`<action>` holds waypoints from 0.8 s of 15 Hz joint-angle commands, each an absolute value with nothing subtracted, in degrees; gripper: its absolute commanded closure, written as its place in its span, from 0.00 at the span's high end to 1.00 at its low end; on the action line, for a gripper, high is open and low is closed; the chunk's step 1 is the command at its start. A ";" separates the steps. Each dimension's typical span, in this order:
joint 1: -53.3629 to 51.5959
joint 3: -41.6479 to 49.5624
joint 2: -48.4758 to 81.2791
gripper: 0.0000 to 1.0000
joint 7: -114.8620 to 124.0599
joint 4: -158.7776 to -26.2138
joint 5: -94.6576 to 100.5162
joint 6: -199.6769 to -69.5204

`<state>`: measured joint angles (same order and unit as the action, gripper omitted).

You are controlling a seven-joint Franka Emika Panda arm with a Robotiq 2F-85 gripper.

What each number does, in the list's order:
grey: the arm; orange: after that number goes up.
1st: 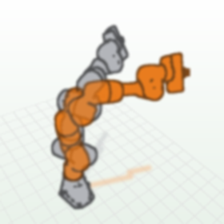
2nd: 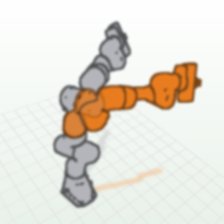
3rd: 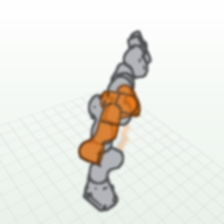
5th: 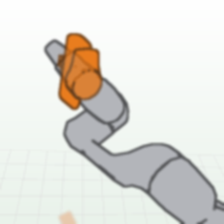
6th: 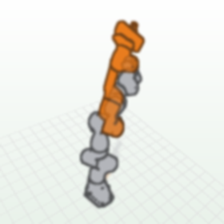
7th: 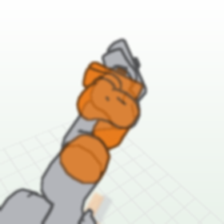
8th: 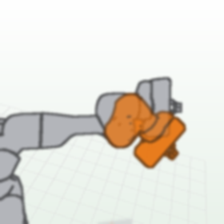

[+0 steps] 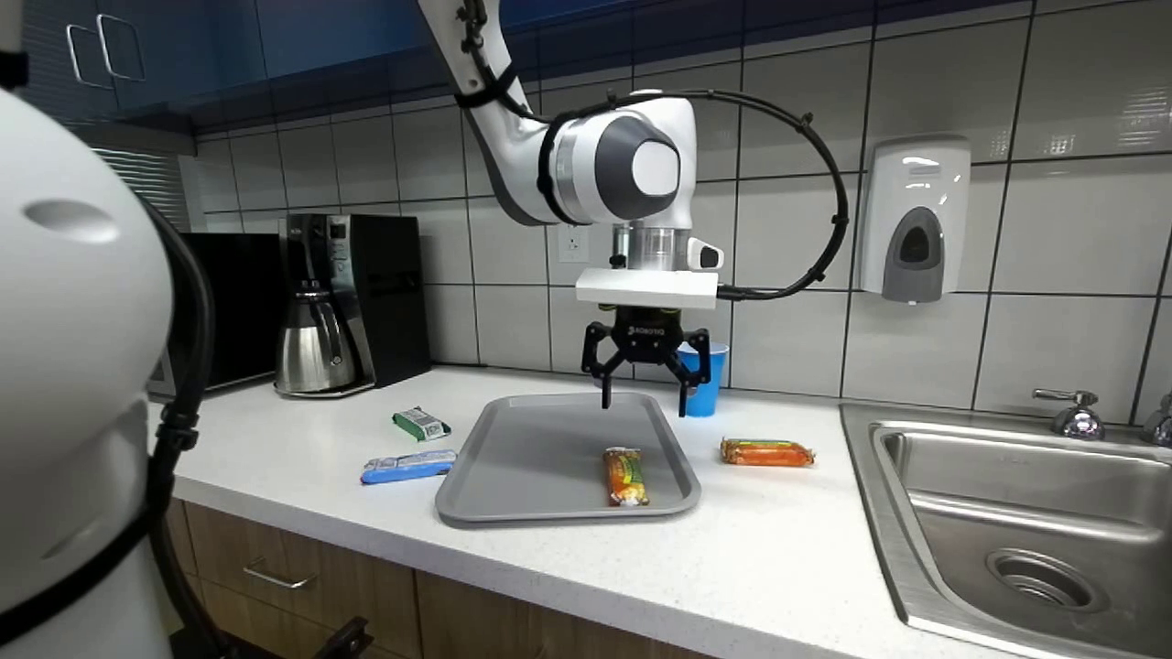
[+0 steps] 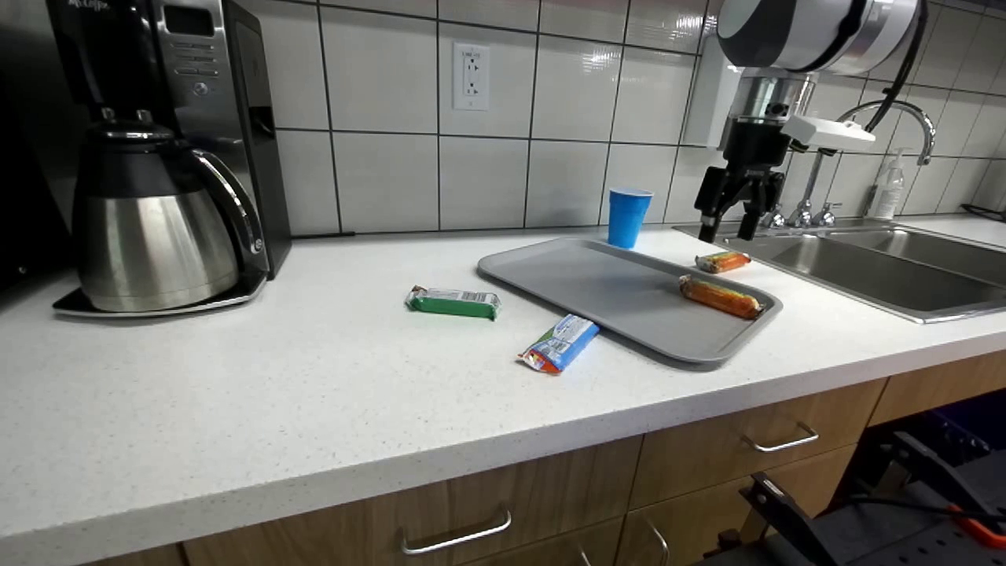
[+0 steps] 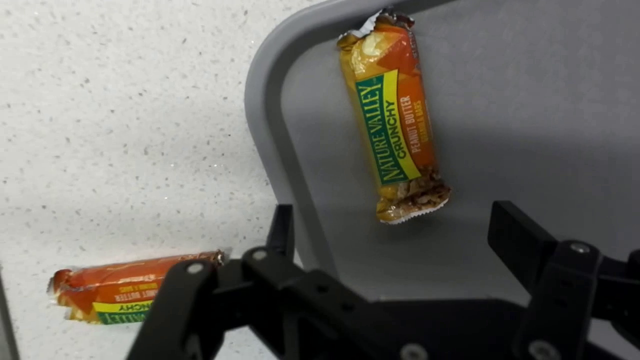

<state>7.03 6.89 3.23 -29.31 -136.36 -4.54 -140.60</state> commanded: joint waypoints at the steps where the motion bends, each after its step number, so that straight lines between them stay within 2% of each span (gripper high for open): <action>1: 7.69 7.25 2.24 1.00 -25.08 -134.21 -3.23 -135.21; 2: 7.46 6.90 3.17 1.00 -27.70 -135.45 -4.35 -138.93; 12: 7.52 7.11 3.13 1.00 -26.73 -134.84 -4.31 -137.41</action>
<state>7.12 7.53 3.18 -26.86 -134.91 -4.41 -137.57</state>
